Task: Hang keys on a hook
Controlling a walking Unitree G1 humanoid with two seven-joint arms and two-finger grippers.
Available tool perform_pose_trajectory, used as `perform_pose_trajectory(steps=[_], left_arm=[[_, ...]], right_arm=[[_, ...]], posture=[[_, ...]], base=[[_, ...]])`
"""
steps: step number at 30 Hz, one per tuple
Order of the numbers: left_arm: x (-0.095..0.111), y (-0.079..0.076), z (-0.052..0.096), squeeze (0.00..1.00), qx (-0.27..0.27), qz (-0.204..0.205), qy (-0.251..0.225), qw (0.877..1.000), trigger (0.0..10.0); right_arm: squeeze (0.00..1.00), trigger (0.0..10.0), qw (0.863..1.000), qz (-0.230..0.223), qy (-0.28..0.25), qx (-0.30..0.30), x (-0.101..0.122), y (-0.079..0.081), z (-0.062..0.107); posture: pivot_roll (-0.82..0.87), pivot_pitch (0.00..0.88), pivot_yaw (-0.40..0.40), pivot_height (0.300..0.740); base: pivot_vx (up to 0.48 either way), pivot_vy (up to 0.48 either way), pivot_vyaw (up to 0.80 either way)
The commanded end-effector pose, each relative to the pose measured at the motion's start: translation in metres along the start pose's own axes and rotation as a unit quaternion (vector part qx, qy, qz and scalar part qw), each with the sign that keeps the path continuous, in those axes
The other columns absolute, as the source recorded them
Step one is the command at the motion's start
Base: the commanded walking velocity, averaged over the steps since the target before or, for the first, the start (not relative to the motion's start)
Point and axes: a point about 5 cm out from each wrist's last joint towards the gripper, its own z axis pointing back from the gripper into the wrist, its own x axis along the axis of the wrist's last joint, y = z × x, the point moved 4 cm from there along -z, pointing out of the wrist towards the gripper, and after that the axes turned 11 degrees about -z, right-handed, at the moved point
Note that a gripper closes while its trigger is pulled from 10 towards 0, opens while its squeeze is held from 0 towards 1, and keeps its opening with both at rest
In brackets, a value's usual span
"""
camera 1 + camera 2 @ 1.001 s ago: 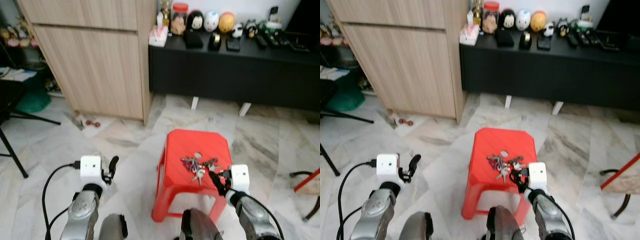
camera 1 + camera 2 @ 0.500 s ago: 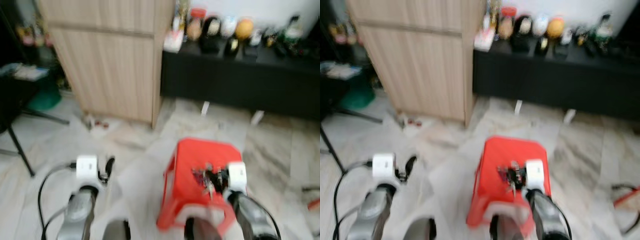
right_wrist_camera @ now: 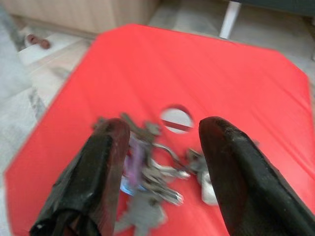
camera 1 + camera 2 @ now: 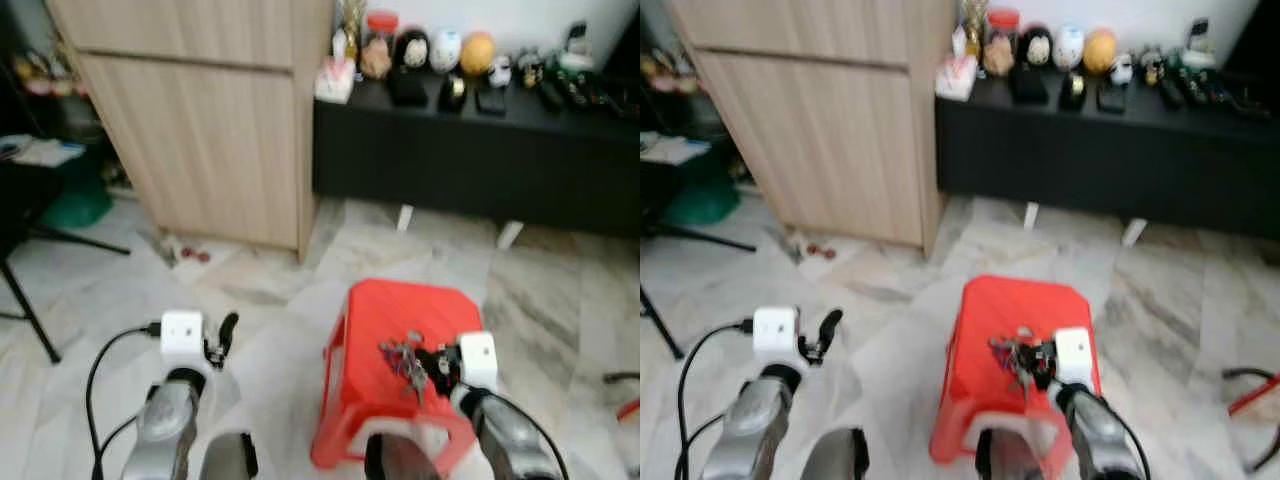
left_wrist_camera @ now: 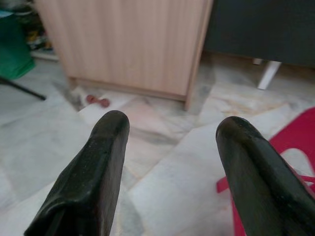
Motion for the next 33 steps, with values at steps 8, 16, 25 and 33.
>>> perform_pose_trajectory(steps=[8, 16, 25, 33], left_arm=[[-0.003, 0.001, 0.001, 0.0, 0.003, 0.001, 0.007, 1.0, 10.0], [-0.003, 0.001, 0.002, 0.0, 0.003, 0.0, 0.008, 1.0, 10.0], [-0.003, -0.001, 0.002, 0.0, 0.002, 0.0, 0.008, 1.0, 10.0], [-0.005, -0.001, 0.006, 0.0, 0.004, 0.001, 0.01, 1.0, 10.0]], right_arm=[[0.0, 10.0, 0.999, -0.007, 0.028, 0.026, -0.01, 0.006, 0.0], [0.0, 10.0, 0.998, -0.02, 0.059, 0.03, -0.02, 0.005, 0.001], [0.0, 10.0, 0.99, -0.04, 0.107, 0.08, -0.028, 0.012, 0.002], [0.0, 10.0, 0.99, -0.039, 0.102, 0.092, -0.019, 0.01, 0.0]], posture=[[-0.08, 0.106, -0.071, 0.598], [-0.09, 0.113, -0.072, 0.598], [-0.09, 0.121, -0.076, 0.598], [-0.08, 0.131, -0.077, 0.598]], base=[[0.321, 0.0, 0.0], [0.107, 0.0, 0.0], [0.0, 0.0, 0.0], [0.0, 0.0, 0.0]])
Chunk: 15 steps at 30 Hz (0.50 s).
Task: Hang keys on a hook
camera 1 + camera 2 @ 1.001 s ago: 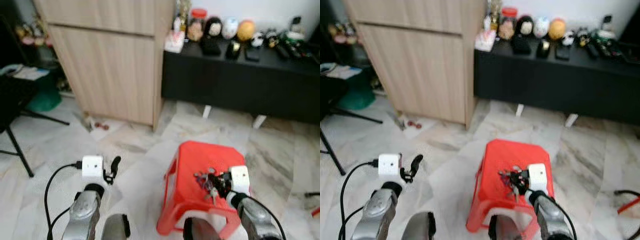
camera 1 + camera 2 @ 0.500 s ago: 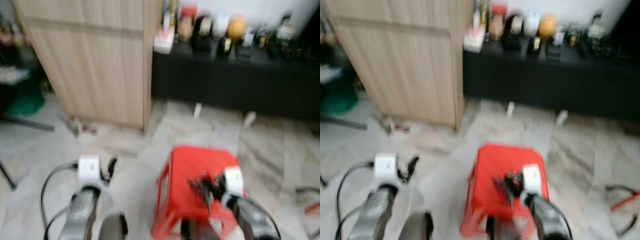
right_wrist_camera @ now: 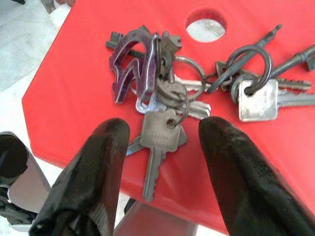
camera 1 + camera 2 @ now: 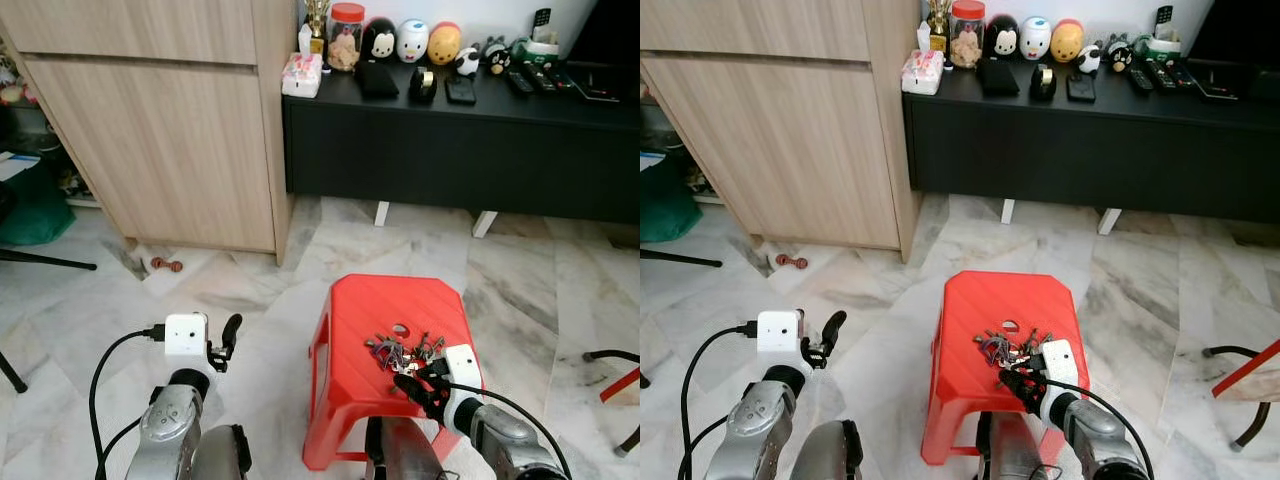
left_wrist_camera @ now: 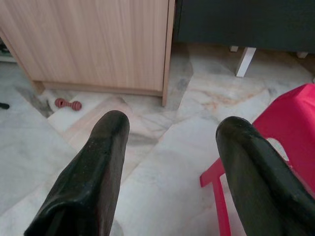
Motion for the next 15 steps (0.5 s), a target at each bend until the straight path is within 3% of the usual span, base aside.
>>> perform_pose_trajectory(steps=[1, 15], left_arm=[[0.0, 0.001, 0.002, 0.0, 0.001, -0.001, 0.002, 1.0, 10.0], [0.001, 0.001, 0.005, 0.0, 0.003, -0.007, 0.0, 1.0, 10.0]], right_arm=[[0.0, 10.0, 1.0, -0.004, -0.012, 0.001, 0.007, -0.002, 0.0], [0.0, 10.0, 0.999, 0.004, -0.026, 0.023, 0.032, 0.01, -0.011]], posture=[[-0.08, 0.131, -0.077, 0.598], [-0.06, 0.143, -0.086, 0.598]], base=[[0.0, 0.0, 0.0], [0.0, 0.0, 0.0]])
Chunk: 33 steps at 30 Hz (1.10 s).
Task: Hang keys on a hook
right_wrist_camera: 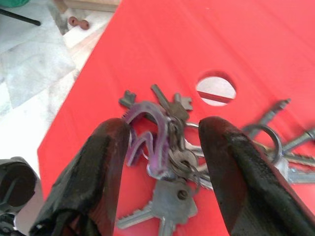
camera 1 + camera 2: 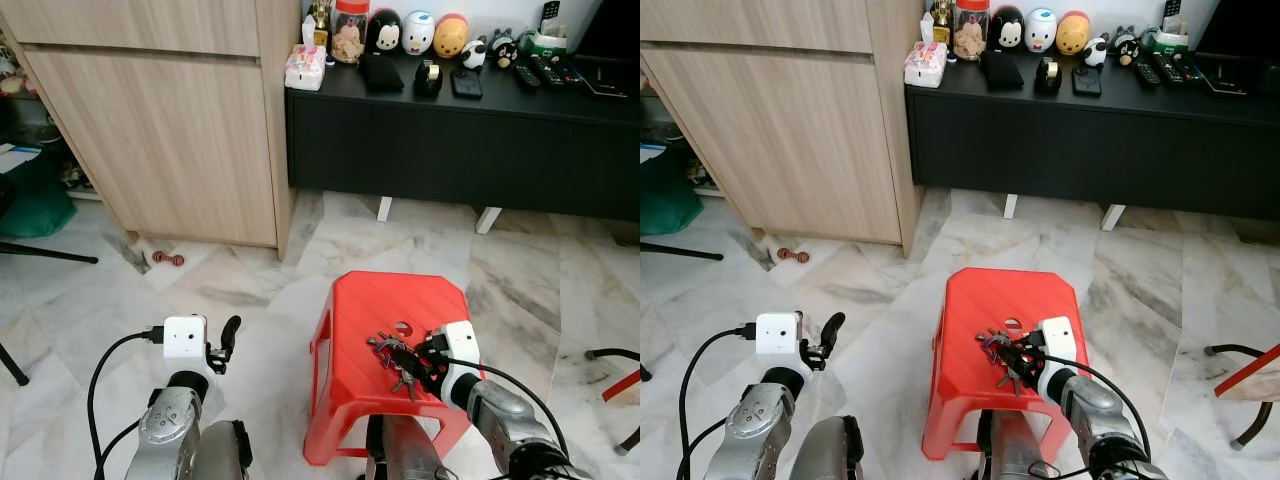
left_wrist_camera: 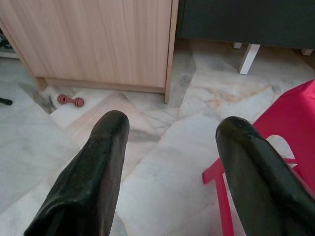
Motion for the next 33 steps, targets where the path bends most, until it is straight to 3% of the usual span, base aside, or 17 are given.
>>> perform_pose_trajectory(steps=[1, 6, 7, 8, 9, 10, 21, 33], left_arm=[[-0.002, 0.0, 0.003, 0.0, -0.001, -0.005, 0.007, 1.0, 10.0], [-0.003, 0.001, 0.006, 0.0, 0.001, -0.006, 0.008, 1.0, 10.0], [-0.003, 0.0, 0.008, 0.0, 0.002, -0.006, 0.008, 1.0, 10.0], [-0.003, 0.0, 0.008, 0.0, 0.002, -0.006, 0.008, 1.0, 10.0], [-0.003, 0.0, 0.009, 0.0, 0.002, -0.007, 0.009, 1.0, 10.0], [-0.004, 0.0, 0.011, 0.0, 0.003, -0.007, 0.01, 1.0, 10.0], [-0.004, -0.003, 0.018, 0.0, 0.003, -0.008, 0.014, 1.0, 10.0], [-0.005, -0.002, 0.016, 0.0, 0.006, -0.008, 0.018, 1.0, 10.0]], right_arm=[[0.0, 10.0, 1.0, -0.003, 0.007, -0.001, -0.002, -0.001, 0.0], [0.0, 10.0, 1.0, -0.013, 0.012, -0.002, -0.002, -0.002, 0.0], [0.0, 5.7, 1.0, -0.013, 0.014, 0.002, -0.002, -0.003, 0.001], [0.0, 5.7, 1.0, -0.013, 0.014, 0.002, -0.002, -0.003, 0.001], [0.0, 1.1, 1.0, -0.012, 0.016, 0.003, -0.003, -0.003, 0.001], [0.0, 0.0, 1.0, -0.013, 0.018, 0.007, -0.004, -0.003, 0.002], [0.0, 0.0, 0.999, -0.006, 0.026, 0.017, -0.006, -0.006, 0.005], [0.0, 0.0, 1.0, -0.003, 0.011, 0.013, 0.005, -0.008, 0.005]], posture=[[-0.06, 0.143, -0.086, 0.598], [-0.06, 0.155, -0.091, 0.598], [-0.05, 0.159, -0.093, 0.598], [-0.05, 0.159, -0.093, 0.598], [-0.05, 0.164, -0.095, 0.598], [-0.05, 0.169, -0.097, 0.598], [-0.05, 0.196, -0.11, 0.598], [-0.05, 0.186, -0.115, 0.598]], base=[[0.0, 0.0, 0.0], [0.0, 0.0, 0.0], [0.0, 0.0, 0.0], [0.0, 0.0, 0.0], [0.0, 0.0, 0.0], [0.0, 0.0, 0.0], [0.0, 0.0, 0.0], [0.0, 0.0, 0.0]])
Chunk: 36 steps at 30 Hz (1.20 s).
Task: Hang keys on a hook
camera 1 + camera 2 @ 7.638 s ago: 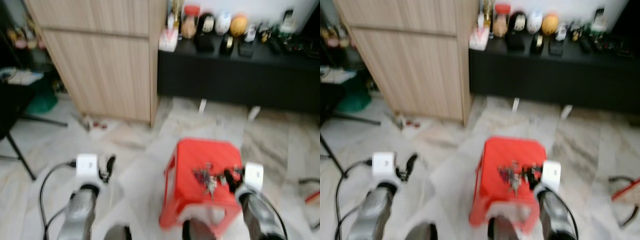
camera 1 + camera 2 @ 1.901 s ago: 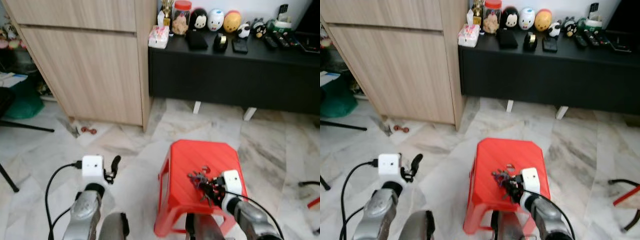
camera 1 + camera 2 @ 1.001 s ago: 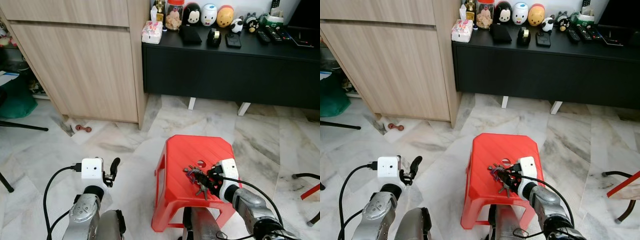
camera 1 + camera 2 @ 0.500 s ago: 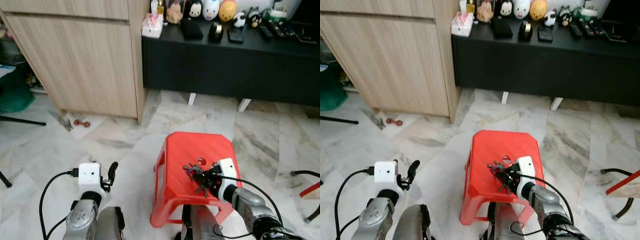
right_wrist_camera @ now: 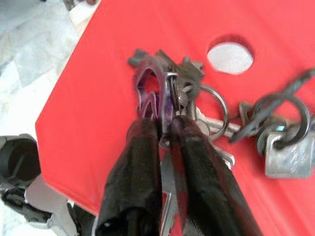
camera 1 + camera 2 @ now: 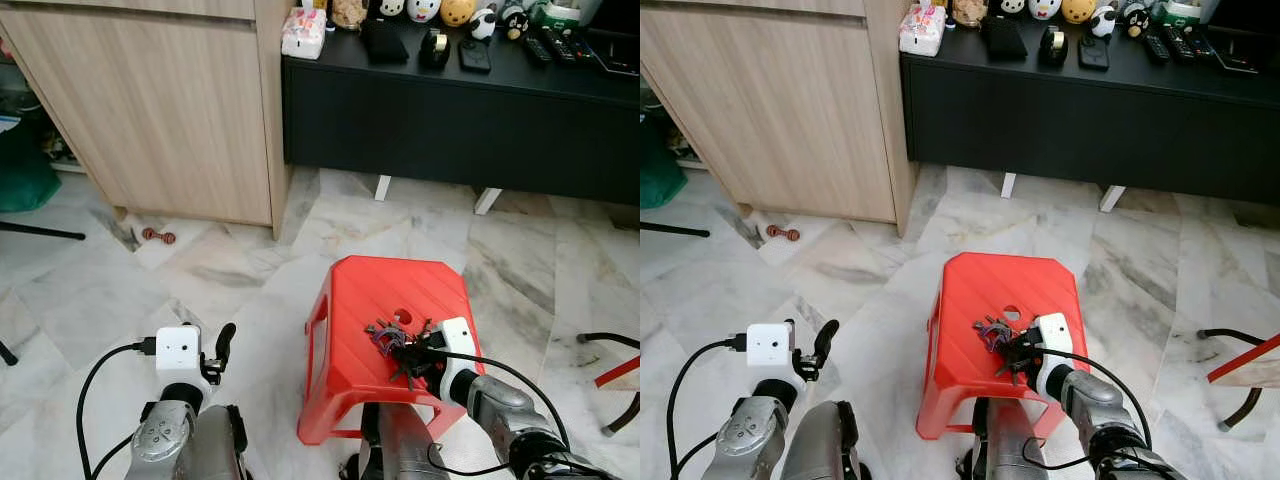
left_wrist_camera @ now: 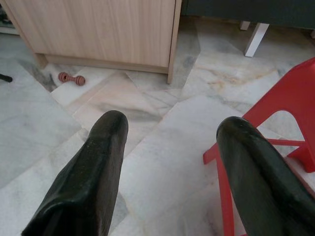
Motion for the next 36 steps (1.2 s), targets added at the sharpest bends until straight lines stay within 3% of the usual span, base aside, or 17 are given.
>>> perform_pose_trajectory(steps=[1, 10, 19, 30, 36], left_arm=[[-0.005, -0.005, 0.0, 0.0, -0.006, -0.006, 0.013, 1.0, 10.0], [-0.004, -0.004, -0.003, 0.0, -0.007, -0.009, 0.014, 1.0, 10.0], [-0.006, -0.005, -0.005, 0.0, -0.008, -0.012, 0.014, 1.0, 10.0], [-0.008, -0.003, -0.009, 0.0, -0.008, -0.018, 0.016, 1.0, 10.0], [-0.009, 0.001, -0.013, 0.0, -0.001, -0.016, 0.016, 1.0, 10.0]], right_arm=[[0.0, 0.0, 1.0, -0.002, -0.006, -0.015, 0.003, -0.009, 0.005], [0.0, 0.0, 0.999, -0.005, -0.036, -0.01, 0.02, -0.009, 0.005], [0.0, 0.0, 0.995, -0.006, -0.101, 0.004, 0.05, -0.005, 0.007], [0.0, 0.0, 0.973, -0.015, -0.226, -0.032, 0.086, -0.006, 0.024], [0.0, 0.0, 0.964, -0.018, -0.258, -0.066, 0.09, -0.009, 0.031]], posture=[[-0.05, 0.185, -0.113, 0.598], [-0.05, 0.175, -0.11, 0.598], [-0.07, 0.167, -0.11, 0.598], [-0.09, 0.147, -0.1, 0.598], [-0.09, 0.132, -0.09, 0.598]], base=[[0.0, 0.0, 0.0], [0.0, 0.0, 0.0], [0.0, 0.0, 0.0], [0.0, 0.0, 0.0], [0.0, 0.0, 0.0]])
